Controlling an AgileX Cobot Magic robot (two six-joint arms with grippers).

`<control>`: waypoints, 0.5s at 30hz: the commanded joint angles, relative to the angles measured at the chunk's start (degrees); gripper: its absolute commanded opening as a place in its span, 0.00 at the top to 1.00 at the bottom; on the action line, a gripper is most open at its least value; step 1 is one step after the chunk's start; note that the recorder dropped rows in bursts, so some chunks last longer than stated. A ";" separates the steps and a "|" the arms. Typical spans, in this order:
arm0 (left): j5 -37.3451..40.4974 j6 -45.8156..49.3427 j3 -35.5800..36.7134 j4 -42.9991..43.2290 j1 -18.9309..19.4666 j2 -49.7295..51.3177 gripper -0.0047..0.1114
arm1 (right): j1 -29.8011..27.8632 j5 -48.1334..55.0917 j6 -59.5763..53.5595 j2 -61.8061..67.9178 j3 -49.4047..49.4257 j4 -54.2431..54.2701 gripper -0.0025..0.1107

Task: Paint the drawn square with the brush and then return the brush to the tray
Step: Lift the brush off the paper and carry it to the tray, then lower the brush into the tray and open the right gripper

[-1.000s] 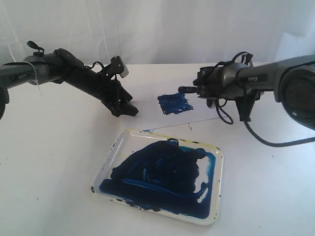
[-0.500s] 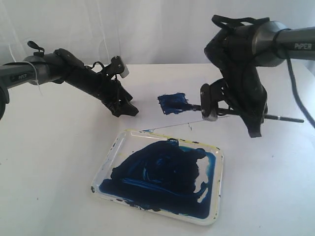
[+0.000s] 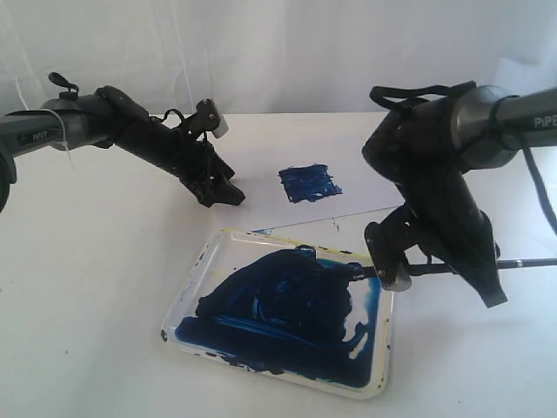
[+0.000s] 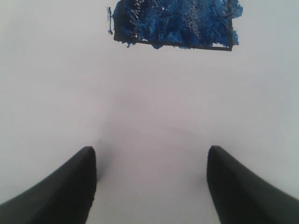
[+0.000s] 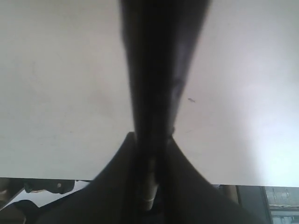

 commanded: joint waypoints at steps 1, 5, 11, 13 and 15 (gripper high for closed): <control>0.54 0.03 0.26 1.30 -0.19 0.15 0.36 | 1.56 0.16 3.18 1.32 0.33 -1.95 0.98; 0.54 0.03 0.26 1.30 -0.19 0.15 0.36 | 2.61 -0.12 7.91 4.44 0.33 -5.35 0.98; 0.43 0.03 0.26 1.30 -0.19 0.15 0.36 | 3.24 -2.01 15.59 6.06 0.33 -6.85 0.98; 0.43 0.03 0.26 1.30 -0.19 0.15 0.36 | 3.57 -3.50 18.57 6.26 0.20 -6.67 0.98; 0.43 0.03 0.26 1.30 -0.19 0.15 0.36 | 4.11 -4.95 19.30 6.26 0.20 -6.83 0.98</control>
